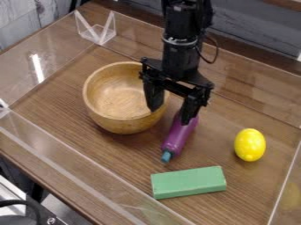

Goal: Put the purple eggplant in the brown bowl

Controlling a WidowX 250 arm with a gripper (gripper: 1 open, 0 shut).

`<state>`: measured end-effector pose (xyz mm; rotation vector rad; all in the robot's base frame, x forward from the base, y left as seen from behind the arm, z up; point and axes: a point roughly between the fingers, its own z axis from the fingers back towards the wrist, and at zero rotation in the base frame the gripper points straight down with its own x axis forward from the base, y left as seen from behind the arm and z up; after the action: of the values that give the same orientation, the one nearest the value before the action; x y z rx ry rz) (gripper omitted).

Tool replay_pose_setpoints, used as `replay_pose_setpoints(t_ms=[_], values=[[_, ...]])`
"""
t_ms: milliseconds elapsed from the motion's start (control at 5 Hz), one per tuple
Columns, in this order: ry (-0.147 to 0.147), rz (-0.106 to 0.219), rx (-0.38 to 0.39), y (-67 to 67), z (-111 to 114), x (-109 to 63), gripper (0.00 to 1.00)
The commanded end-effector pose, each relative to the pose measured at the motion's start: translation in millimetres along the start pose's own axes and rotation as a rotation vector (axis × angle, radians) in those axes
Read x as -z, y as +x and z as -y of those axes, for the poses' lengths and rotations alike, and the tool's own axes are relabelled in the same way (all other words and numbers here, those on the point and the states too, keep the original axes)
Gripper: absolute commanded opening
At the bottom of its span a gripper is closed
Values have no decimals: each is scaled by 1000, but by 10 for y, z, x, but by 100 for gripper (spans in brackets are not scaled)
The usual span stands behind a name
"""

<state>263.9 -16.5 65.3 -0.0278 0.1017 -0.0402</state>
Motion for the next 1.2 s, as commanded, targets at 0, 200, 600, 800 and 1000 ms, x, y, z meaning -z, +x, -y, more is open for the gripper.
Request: replay_pose_setpoints(t_ms=[0,200,600,800,1000], values=[[-5,34,9,27,30,24,100],[-7,33,7,50,37,126,100],[-19,32,2,102,52,304,100],[-25,34,-1,148,56,360,100],[-31,35,-4,188,62,416,100]])
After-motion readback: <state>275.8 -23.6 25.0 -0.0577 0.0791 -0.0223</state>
